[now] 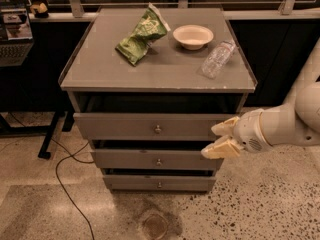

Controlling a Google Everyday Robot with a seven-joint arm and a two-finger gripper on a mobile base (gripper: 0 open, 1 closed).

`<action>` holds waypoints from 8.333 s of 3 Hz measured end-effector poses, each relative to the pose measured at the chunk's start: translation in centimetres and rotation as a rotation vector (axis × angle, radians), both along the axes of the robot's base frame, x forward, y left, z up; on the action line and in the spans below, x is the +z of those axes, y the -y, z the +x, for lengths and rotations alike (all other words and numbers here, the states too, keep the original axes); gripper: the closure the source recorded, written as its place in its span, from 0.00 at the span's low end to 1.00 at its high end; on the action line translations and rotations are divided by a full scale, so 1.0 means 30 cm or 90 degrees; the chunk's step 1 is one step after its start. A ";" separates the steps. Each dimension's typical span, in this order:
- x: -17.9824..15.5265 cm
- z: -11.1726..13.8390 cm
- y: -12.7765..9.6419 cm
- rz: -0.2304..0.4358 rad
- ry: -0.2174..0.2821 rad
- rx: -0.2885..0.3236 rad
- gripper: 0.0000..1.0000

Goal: Open bottom drawer

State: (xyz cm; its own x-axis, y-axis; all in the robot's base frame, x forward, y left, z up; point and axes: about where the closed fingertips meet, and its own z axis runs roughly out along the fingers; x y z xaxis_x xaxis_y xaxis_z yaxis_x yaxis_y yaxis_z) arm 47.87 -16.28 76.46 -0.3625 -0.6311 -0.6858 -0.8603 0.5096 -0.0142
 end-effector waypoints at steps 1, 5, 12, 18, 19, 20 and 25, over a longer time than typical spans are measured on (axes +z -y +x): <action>0.000 0.000 0.000 0.000 0.000 0.000 0.65; -0.586 0.143 -0.015 0.196 -0.028 -0.174 1.00; -1.523 0.168 0.080 0.267 -0.161 -0.473 1.00; -1.749 0.446 0.019 0.329 -0.127 -0.479 1.00; -1.752 0.641 -0.003 0.356 -0.090 -0.470 1.00; -1.747 0.655 0.010 0.355 -0.085 -0.474 1.00; -1.891 0.694 0.082 0.321 -0.102 -0.567 1.00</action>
Offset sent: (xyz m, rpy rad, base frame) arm 0.0070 -0.0045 -0.0672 0.1316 0.0373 -0.1432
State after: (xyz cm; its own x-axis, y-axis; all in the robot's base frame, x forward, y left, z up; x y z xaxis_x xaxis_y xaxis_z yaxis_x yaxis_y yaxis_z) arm 68.69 -18.74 19.72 -0.6674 0.2573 -0.6988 -0.1422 0.8771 0.4588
